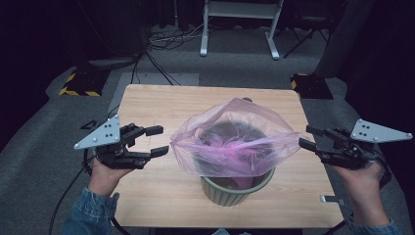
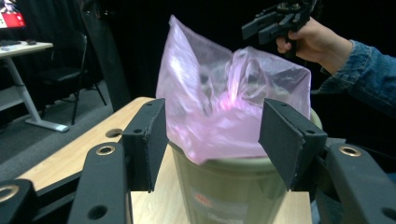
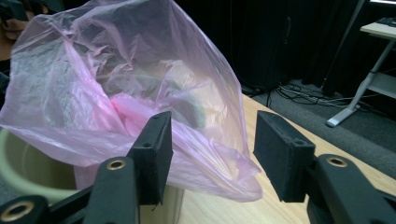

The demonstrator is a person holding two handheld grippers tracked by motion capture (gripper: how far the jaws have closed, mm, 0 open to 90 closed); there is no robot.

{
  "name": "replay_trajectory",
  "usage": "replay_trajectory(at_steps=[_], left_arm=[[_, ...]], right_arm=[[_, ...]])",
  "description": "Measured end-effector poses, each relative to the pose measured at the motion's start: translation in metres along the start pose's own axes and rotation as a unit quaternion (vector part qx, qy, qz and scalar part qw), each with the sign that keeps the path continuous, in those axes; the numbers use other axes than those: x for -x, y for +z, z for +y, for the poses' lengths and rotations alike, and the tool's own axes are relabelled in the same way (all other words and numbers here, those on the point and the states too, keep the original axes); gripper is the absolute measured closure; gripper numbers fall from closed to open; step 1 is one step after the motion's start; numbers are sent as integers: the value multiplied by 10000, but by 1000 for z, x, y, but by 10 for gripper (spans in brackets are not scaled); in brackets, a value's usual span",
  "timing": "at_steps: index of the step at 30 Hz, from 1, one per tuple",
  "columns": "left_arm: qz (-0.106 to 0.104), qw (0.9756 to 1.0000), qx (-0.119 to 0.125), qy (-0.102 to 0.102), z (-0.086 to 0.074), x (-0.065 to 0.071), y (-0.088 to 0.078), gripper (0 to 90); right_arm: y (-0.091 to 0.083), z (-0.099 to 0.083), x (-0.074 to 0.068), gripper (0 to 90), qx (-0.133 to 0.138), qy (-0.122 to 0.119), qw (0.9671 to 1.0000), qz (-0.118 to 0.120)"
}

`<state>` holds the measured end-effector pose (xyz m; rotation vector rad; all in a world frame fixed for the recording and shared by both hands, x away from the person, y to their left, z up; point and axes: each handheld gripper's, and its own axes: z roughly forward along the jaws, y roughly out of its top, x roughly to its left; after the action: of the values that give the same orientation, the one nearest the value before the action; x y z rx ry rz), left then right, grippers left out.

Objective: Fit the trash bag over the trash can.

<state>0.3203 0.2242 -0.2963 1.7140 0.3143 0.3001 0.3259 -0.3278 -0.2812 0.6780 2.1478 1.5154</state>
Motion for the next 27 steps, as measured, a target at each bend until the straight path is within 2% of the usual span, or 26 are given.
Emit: replay_trajectory(at_steps=[4, 9, 11, 14, 17, 20, 22, 25, 27], left_arm=[[-35, 9999, 140, -50, 11, -5, 8, 410], [-142, 9999, -20, -70, 22, -5, 30, 403], [-180, 9997, -177, -19, 24, -1, 39, 400], [4, 9988, -456, 158, 24, 5, 53, 400], [201, 9980, -601, 45, 21, 1, 61, 415], [303, 9971, -694, -81, 18, -5, 64, 474], [262, 9967, -760, -147, 15, -9, 66, 509], [262, 9957, -870, -165, 9, -12, 68, 647], [307, 9950, -929, -185, 5, -16, 70, 728]], right_arm=[[8, 3, 4, 439, 8, 20, 10000, -36], [21, 8, 4, 426, -51, -80, 9999, -50], [25, 10, 4, 418, -97, -130, 9998, -87], [31, 11, 8, 402, -141, -118, 9998, -119], [36, 8, 15, 396, -209, -30, 9997, -113], [44, 3, 25, 366, -296, 84, 9995, -53], [50, 0, 33, 343, -395, 190, 9990, 23], [59, -5, 42, 348, -469, 358, 9982, 125], [65, -7, 46, 396, -479, 458, 9975, 243]])
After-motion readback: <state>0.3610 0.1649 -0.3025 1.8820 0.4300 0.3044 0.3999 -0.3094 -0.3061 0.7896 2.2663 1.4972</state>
